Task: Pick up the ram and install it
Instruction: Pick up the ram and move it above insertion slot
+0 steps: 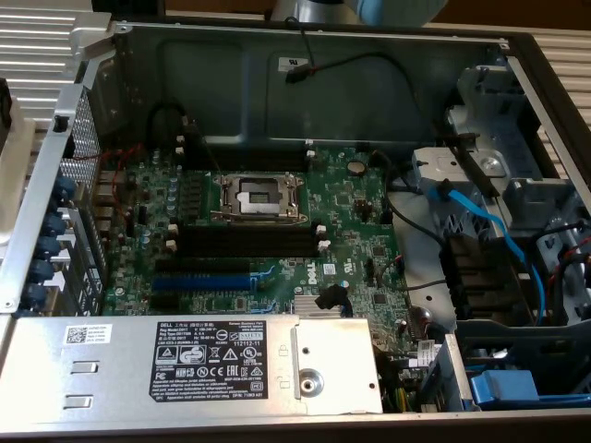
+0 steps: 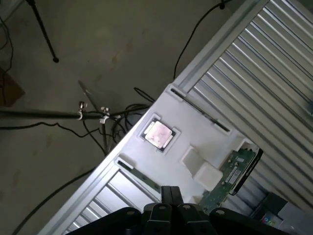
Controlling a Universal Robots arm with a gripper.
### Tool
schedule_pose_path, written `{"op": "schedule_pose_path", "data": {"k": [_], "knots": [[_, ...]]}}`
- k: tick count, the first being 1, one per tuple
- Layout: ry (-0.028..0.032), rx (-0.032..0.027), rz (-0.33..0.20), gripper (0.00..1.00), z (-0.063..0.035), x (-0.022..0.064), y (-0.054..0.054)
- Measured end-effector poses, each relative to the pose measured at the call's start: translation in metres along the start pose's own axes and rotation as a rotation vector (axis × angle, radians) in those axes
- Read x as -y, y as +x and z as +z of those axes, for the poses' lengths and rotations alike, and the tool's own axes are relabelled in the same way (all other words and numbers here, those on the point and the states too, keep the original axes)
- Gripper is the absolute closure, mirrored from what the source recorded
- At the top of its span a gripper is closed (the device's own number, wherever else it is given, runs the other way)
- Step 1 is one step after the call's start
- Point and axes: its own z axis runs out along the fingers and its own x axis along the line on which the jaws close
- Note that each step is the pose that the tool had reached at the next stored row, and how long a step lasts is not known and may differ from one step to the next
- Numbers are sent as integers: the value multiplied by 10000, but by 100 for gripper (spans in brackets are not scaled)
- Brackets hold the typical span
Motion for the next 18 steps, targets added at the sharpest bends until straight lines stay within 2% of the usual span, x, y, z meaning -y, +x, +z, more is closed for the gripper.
{"op": "schedule_pose_path", "data": {"k": [18], "knots": [[-79, -41, -3275, 90, 0, 0, 0]]}}
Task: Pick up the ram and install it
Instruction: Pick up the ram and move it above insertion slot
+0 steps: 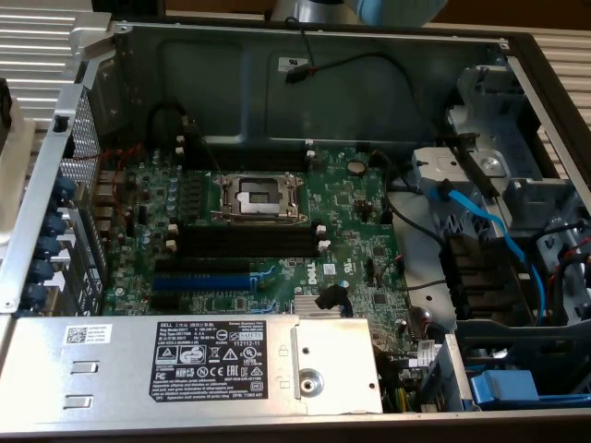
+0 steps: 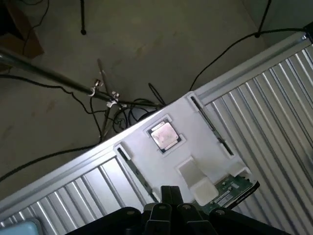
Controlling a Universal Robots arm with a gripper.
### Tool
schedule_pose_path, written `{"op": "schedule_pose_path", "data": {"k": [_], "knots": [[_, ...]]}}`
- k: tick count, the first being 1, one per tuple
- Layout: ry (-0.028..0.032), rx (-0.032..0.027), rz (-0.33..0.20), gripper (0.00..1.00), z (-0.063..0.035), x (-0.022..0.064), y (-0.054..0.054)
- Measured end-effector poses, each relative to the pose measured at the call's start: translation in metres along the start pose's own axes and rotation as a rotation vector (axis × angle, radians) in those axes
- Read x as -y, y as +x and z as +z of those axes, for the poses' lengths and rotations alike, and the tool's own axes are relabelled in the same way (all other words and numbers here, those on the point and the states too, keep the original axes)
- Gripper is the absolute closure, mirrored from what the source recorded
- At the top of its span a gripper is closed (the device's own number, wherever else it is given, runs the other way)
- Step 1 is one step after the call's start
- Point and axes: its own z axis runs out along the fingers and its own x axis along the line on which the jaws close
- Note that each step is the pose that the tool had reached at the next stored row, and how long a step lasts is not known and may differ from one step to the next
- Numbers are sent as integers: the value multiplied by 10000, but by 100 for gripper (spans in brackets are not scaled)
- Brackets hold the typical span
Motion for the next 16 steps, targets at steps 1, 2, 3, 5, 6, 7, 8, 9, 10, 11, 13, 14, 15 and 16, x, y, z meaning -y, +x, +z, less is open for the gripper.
{"op": "schedule_pose_path", "data": {"k": [1, 2, 3, 5, 6, 7, 8, 9, 10, 11, 13, 14, 15, 16], "knots": [[-4, -2, -190, 90, 0, 0, 0], [-8, -4, -371, 90, 0, 0, 0], [-13, -7, -555, 90, 0, 0, 0], [-21, -11, -915, 90, 0, 0, 0], [-26, -14, -1100, 90, 0, 0, 0], [-30, -16, -1281, 90, 0, 0, 0], [-35, -18, -1464, 90, 0, 0, 0], [-39, -20, -1646, 90, 0, 0, 0], [-43, -23, -1825, 90, 0, 0, 0], [-48, -25, -2004, 90, 0, 0, 0], [-56, -29, -2380, 90, 0, 0, 0], [-60, -32, -2549, 90, 0, 0, 0], [-65, -34, -2729, 90, 0, 0, 0], [-69, -36, -2909, 90, 0, 0, 0]]}}
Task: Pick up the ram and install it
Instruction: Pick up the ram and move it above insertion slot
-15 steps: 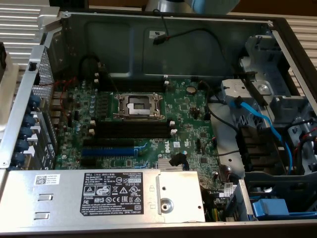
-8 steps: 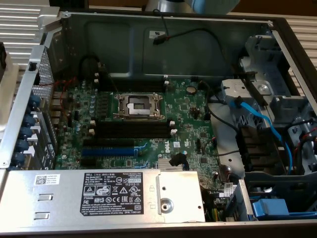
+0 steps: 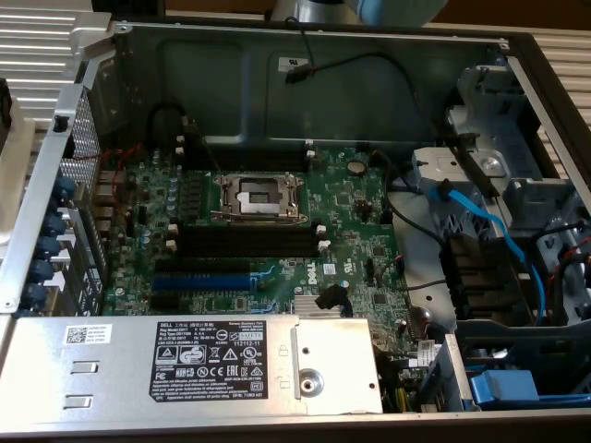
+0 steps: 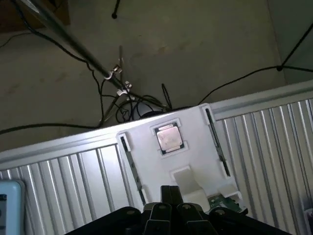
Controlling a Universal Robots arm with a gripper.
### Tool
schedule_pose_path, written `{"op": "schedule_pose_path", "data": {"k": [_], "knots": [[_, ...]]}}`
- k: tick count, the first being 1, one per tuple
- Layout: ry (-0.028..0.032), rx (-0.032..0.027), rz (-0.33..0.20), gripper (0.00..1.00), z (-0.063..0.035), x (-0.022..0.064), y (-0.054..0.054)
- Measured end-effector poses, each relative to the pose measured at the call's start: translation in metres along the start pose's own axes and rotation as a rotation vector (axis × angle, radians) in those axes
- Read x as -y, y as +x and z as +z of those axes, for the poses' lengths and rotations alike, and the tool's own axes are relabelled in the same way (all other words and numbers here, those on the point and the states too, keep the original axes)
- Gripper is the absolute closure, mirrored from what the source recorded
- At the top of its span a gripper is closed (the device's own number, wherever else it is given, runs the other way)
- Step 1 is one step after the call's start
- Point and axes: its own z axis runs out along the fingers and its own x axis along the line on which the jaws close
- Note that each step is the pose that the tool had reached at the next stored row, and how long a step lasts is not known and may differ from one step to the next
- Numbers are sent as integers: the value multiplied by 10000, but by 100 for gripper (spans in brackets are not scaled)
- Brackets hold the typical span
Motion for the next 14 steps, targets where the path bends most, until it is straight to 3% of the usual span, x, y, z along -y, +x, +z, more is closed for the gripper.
{"op": "schedule_pose_path", "data": {"k": [8, 14], "knots": [[3, 5, -1207, 90, 0, -1, 0], [70, 10, -2011, 90, -1, -3, 11]]}}
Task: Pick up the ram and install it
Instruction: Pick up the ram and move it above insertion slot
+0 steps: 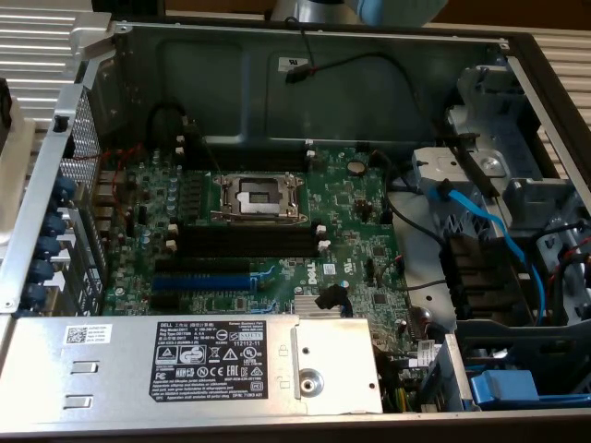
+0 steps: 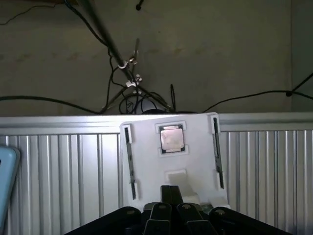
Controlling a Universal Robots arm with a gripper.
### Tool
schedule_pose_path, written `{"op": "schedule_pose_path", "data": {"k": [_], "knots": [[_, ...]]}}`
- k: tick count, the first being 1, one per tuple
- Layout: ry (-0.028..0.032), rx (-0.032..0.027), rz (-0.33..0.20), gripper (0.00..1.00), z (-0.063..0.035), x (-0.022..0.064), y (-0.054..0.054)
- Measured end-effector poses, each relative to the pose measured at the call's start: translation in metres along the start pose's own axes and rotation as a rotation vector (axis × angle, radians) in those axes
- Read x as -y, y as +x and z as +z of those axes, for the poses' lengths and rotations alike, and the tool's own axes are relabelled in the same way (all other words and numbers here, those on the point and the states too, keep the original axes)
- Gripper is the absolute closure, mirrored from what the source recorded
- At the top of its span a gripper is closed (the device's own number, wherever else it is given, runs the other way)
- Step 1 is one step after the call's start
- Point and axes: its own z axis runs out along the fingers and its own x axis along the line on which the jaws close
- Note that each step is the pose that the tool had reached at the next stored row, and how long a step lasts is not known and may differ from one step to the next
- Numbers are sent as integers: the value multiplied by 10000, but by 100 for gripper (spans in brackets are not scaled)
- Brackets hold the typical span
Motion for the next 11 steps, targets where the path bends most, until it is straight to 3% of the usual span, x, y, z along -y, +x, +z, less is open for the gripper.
{"op": "schedule_pose_path", "data": {"k": [11], "knots": [[62, 1, -850, 90, -2, -63, 69]]}}
